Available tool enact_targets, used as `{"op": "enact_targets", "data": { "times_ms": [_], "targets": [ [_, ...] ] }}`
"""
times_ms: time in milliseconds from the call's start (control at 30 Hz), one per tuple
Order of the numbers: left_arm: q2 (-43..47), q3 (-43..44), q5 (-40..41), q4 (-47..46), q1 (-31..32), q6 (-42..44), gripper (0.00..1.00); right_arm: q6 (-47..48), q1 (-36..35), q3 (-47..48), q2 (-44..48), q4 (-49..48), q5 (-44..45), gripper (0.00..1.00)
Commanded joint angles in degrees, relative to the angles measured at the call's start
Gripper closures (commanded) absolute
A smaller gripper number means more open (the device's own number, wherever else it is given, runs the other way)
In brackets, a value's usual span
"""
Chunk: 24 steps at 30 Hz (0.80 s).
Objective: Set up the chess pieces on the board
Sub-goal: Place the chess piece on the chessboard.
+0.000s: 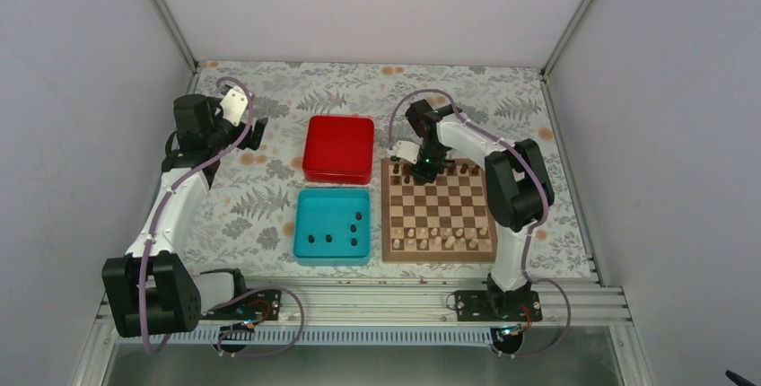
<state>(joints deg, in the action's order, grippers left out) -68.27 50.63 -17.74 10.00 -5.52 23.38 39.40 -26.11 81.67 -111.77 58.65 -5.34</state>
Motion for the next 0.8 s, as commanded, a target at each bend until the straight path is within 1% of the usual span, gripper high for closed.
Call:
{"op": "enact_targets", "data": {
  "times_ms": [0, 133, 300, 567, 700, 767],
  "targets": [
    [-0.26, -0.04, -1.25, 0.03, -0.32, 0.09, 0.00, 0.86, 0.62, 1.46, -1.04, -0.24, -0.15, 0.89],
    [-0.23, -0.09, -1.36, 0.01, -0.36, 0.09, 0.00, 0.86, 0.62, 1.80, -0.95, 0.03, -0.15, 0.86],
    [-0.44, -0.04, -1.34, 0.01, -0.34, 0.18, 0.00, 0.88, 0.63, 2.89, 0.48, 1.36, -0.89, 0.80],
    [-0.33, 0.05, -1.99, 0.41, -0.34, 0.35, 0.00, 0.82, 0.25, 6.35, 3.85, 6.78, -2.73, 0.75],
    [-0.22, 0.08, -2.16, 0.42, -0.30, 0.35, 0.00, 0.52, -1.33, 9.86, 5.94, 10.44, -4.52, 0.74],
    [-0.21, 0.08, -2.27, 0.45, -0.30, 0.35, 0.00, 0.13, -3.50, 11.66, 6.82, 12.35, -5.55, 0.72]
  ]
}}
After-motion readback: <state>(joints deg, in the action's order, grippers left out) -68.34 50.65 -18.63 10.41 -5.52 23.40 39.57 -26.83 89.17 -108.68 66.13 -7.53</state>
